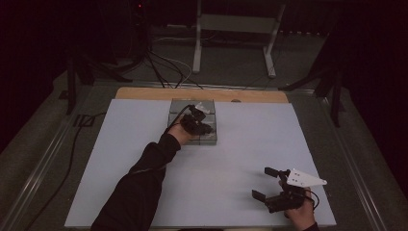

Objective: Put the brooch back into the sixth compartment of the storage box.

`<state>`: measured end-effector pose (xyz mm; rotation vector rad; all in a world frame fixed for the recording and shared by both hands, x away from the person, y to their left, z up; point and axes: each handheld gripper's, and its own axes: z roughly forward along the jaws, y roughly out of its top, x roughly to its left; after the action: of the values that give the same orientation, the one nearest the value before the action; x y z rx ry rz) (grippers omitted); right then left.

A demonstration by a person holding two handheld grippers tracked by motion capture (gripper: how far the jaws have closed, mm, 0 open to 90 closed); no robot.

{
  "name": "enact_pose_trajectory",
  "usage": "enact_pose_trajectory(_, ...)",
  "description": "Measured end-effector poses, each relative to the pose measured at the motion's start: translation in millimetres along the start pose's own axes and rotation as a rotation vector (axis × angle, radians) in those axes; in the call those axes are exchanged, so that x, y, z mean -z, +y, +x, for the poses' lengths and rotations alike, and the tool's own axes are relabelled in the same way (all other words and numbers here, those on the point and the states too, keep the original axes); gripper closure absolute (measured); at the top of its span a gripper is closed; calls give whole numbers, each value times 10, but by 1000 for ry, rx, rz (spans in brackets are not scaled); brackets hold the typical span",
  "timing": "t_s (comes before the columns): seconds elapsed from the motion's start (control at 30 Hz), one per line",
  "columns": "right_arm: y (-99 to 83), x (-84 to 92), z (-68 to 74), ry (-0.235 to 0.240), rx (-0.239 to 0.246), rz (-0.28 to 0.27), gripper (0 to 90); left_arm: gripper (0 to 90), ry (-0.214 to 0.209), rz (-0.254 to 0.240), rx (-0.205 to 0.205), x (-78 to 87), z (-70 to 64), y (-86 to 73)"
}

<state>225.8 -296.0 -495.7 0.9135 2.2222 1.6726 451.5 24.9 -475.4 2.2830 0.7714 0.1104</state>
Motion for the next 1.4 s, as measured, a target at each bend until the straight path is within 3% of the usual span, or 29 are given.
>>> enact_pose_trajectory(0.2, 2, 6, -2, 0, -1, -1, 0, 500, 23, -23, 26, 52, -16, -4)
enact_pose_trajectory(0.33, 2, 6, -1, -1, 3, 1, 0, 407, -3, -18, 25, 83, -36, -4)
enact_pose_trajectory(0.4, 4, 8, -1, -2, 2, 0, 0, 359, 12, -18, 19, 91, -63, -7)
enact_pose_trajectory(0.5, 3, 7, -2, -3, 4, 2, 0, 198, 30, -11, 37, 116, -83, -10)
enact_pose_trajectory(0.67, 4, 5, 0, -3, 4, 2, 0, 144, 20, -27, 42, 187, -89, -37)
enact_pose_trajectory(0.73, 3, 6, 0, -4, 4, 3, 0, 31, 9, -32, 51, 219, -81, -53)
enact_pose_trajectory(0.87, 1, 3, -6, -4, 2, 3, 0, 22, -17, -61, 80, 300, -63, -82)
enact_pose_trajectory(1.07, 4, -9, 1, -4, 6, 7, 0, 12, -53, -100, 85, 416, -78, -143)
enact_pose_trajectory(1.2, 6, -7, 1, -4, 4, 3, 0, 11, -48, -118, 51, 487, -103, -178)
enact_pose_trajectory(1.33, 4, -12, -5, -5, 2, 4, 0, 11, -91, -144, 70, 587, -87, -205)
enact_pose_trajectory(1.4, 3, -15, -5, -5, 2, 6, 0, 11, -91, -144, 55, 634, -82, -223)
